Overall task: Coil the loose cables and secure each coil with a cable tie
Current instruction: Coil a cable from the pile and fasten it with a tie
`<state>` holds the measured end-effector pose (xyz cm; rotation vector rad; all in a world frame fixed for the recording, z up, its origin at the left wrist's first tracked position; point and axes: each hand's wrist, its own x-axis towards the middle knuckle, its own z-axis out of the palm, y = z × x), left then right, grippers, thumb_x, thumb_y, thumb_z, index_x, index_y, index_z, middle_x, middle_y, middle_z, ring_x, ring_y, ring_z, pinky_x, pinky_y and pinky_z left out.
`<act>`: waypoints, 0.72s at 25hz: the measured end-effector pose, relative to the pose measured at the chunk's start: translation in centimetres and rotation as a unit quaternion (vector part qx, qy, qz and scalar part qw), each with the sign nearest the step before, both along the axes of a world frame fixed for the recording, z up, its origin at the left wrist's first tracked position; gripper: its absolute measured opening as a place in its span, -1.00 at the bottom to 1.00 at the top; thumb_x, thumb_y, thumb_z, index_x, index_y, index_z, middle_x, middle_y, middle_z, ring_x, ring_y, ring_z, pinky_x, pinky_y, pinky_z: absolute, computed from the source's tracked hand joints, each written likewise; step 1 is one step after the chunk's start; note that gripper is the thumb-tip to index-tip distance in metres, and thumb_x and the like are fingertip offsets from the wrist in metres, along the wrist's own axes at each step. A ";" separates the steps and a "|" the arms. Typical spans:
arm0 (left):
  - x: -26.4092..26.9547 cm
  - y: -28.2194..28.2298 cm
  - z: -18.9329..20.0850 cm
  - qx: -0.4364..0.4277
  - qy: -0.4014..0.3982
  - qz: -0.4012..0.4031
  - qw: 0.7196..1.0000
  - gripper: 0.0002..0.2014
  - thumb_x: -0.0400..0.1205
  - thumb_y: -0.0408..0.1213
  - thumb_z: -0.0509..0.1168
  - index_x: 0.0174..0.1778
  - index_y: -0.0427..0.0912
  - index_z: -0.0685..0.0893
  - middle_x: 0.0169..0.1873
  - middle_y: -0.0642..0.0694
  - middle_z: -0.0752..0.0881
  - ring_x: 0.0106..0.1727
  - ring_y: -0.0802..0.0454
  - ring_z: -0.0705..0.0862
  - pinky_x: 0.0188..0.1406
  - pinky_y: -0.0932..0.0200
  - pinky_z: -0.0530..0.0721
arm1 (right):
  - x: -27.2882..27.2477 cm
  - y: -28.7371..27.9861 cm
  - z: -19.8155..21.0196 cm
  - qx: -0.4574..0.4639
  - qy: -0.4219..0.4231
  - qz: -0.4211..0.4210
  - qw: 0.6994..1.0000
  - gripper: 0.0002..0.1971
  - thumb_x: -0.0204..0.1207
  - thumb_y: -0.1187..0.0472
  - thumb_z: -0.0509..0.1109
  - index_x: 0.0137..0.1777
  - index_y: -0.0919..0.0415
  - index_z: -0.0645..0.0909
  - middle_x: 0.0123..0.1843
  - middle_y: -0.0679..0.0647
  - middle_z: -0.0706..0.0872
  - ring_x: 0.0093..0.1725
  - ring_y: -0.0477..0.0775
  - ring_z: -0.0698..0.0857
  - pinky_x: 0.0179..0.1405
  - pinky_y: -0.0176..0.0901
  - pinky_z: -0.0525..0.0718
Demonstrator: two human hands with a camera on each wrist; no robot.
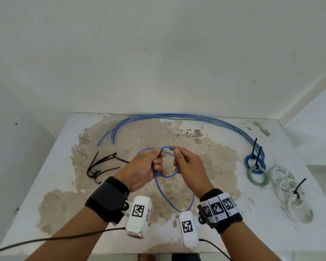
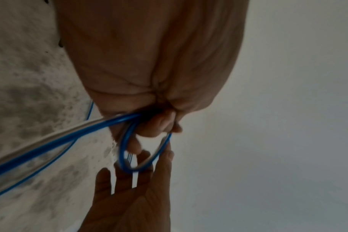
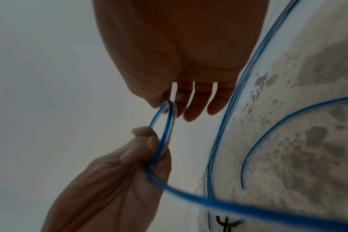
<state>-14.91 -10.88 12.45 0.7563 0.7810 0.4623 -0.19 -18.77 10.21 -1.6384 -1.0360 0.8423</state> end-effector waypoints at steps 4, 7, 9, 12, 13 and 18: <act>0.6 0.5 -0.4 0.002 -0.051 0.164 0.985 -0.69 0.85 -0.07 0.05 -0.11 -0.12 0.54 -0.53 0.09 0.26 -0.58 0.18 0.28 -0.26 0.14 0.72 | -1.1 -1.1 1.2 -0.051 0.026 -0.035 0.998 -0.61 0.74 -0.17 0.23 -0.06 0.07 0.75 -0.29 -0.08 0.73 -0.37 -0.07 0.62 -0.25 -0.19 0.56; 1.1 1.1 -0.2 -0.009 -0.089 0.233 0.968 -0.68 0.84 -0.04 0.05 -0.13 -0.09 0.55 -0.53 0.09 0.24 -0.58 0.17 0.25 -0.28 0.17 0.69 | -2.1 -2.4 2.0 -0.232 0.084 0.188 0.951 -0.39 0.76 -0.28 0.08 0.01 0.17 0.81 -0.17 0.03 0.88 -0.39 0.00 0.75 -0.39 -0.26 0.52; 1.5 1.0 -0.2 -0.025 -0.105 0.239 0.965 -0.69 0.83 -0.04 0.07 -0.14 -0.09 0.54 -0.53 0.09 0.24 -0.56 0.18 0.28 -0.28 0.17 0.70 | -2.3 -2.7 1.6 -0.262 0.163 0.179 0.934 -0.49 0.76 -0.27 0.08 0.28 0.06 0.69 0.13 -0.03 0.86 -0.19 0.02 0.84 -0.27 -0.20 0.60; 1.9 0.0 -1.0 -0.025 -0.082 0.208 0.974 -0.72 0.84 -0.13 0.09 -0.14 -0.13 0.53 -0.54 0.06 0.31 -0.49 0.13 0.44 -0.08 0.06 0.74 | -1.7 -1.9 0.6 -0.123 0.438 -0.097 0.885 -0.74 0.77 -0.04 0.25 0.17 0.12 0.65 0.16 0.03 0.86 -0.08 0.07 0.83 -0.16 -0.10 0.65; 2.0 -0.5 -1.4 -0.029 -0.072 0.200 0.977 -0.72 0.84 -0.15 0.08 -0.14 -0.15 0.53 -0.54 0.04 0.34 -0.43 0.10 0.50 -0.01 0.03 0.72 | -1.1 -1.7 0.4 -0.076 0.486 -0.170 0.854 -0.80 0.78 0.04 0.27 0.16 0.14 0.63 0.07 0.05 0.87 -0.10 0.06 0.82 -0.16 -0.09 0.66; 3.0 -1.2 -1.9 -0.085 -0.069 0.174 0.979 -0.70 0.85 -0.16 0.04 -0.13 -0.17 0.53 -0.57 0.06 0.32 -0.51 0.13 0.40 -0.15 0.12 0.72 | 2.1 -1.9 0.5 -0.076 0.375 -0.139 0.913 -0.74 0.84 0.13 0.14 0.29 0.23 0.60 -0.32 -0.01 0.66 -0.22 0.03 0.72 -0.27 -0.14 0.65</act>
